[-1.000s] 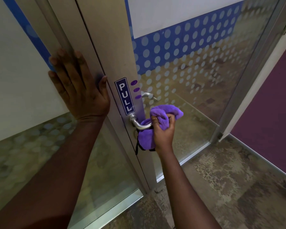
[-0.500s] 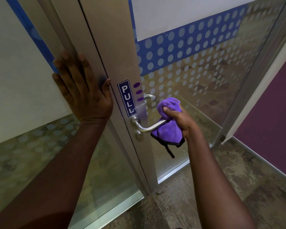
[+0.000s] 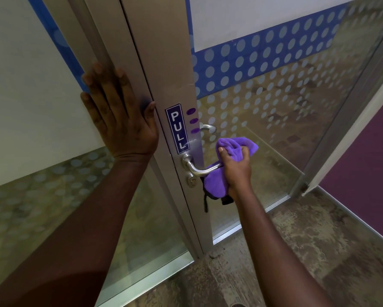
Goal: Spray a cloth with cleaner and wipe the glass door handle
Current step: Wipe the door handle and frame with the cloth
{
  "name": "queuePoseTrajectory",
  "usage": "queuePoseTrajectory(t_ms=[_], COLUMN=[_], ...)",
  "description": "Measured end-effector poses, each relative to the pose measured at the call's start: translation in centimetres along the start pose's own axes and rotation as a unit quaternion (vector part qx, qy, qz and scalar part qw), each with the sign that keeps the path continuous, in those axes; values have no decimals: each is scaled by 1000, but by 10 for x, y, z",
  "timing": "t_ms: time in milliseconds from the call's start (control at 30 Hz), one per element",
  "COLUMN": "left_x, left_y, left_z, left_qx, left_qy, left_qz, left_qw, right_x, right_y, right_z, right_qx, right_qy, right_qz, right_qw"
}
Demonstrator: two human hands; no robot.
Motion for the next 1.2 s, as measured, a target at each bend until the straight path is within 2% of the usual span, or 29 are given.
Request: queuePoseTrajectory(t_ms=[100, 233, 667, 933, 1200], left_x=[-2, 0, 2, 5, 5], left_y=[3, 2, 0, -1, -2], left_z=[2, 1, 3, 1, 0], left_qx=[25, 22, 25, 24, 30], left_qy=[0, 12, 11, 15, 13], left_qz=[-10, -2, 34, 41, 40], left_qw=[1000, 1000, 999, 999, 999], right_x=[11, 31, 62, 79, 93], right_y=[-24, -50, -80, -92, -101], right_z=[7, 14, 23, 29, 40], right_qx=[-20, -7, 1, -2, -5], right_qy=[-41, -67, -90, -95, -165], right_qz=[90, 137, 141, 170, 155], right_qw=[995, 988, 986, 981, 974])
Point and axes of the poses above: each hand's wrist, its own y-axis towards the middle knuckle, its own x-axis out of the palm, z = x × y, the point moved 5 cm from there along y, towards the middle knuckle, and after that the axes turned 8 degrees about y, right-handed, at the moved point
